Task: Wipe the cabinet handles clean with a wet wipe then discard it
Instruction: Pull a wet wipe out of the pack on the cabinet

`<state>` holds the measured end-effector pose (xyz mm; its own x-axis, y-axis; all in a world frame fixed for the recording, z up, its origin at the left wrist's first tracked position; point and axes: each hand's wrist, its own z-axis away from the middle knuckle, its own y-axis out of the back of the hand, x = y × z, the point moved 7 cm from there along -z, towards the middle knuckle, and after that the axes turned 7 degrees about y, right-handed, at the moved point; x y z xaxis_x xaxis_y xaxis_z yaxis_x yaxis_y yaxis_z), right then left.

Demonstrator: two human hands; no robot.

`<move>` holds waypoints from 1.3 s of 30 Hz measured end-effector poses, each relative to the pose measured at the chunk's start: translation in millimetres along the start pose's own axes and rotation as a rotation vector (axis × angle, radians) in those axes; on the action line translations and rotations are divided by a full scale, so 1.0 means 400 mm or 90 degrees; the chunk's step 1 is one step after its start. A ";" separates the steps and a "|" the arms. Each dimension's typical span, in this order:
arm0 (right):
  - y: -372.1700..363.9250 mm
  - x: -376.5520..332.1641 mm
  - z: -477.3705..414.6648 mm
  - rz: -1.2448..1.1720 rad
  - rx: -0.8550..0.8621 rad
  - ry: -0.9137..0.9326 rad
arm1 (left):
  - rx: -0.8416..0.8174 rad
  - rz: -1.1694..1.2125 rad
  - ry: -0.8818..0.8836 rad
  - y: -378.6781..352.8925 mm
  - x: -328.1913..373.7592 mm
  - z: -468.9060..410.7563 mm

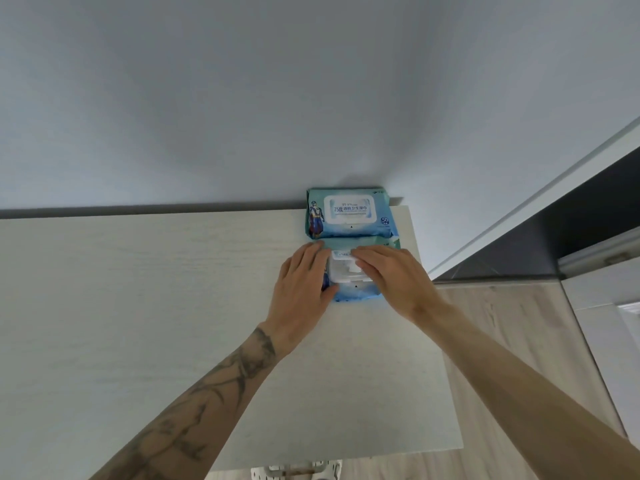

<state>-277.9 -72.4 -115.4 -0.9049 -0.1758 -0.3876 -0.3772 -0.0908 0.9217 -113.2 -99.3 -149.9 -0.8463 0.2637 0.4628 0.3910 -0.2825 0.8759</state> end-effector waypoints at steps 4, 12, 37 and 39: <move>0.047 -0.008 -0.021 -0.013 0.141 -0.053 | 0.010 0.059 0.008 0.008 0.001 -0.002; -0.004 0.010 -0.036 -0.083 0.108 -0.089 | 0.023 -0.027 -0.054 0.008 0.017 -0.027; 0.066 -0.004 -0.025 -0.291 0.221 -0.086 | 0.018 -0.088 -0.032 -0.015 0.030 -0.041; 0.106 -0.002 -0.024 -0.327 0.258 -0.104 | 0.026 -0.058 -0.030 -0.014 0.029 -0.041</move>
<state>-291.3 -85.4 -76.3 -0.5971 -0.0555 -0.8002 -0.7828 0.2578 0.5663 -131.0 -109.8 -151.8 -0.8613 0.3304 0.3860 0.3285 -0.2173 0.9191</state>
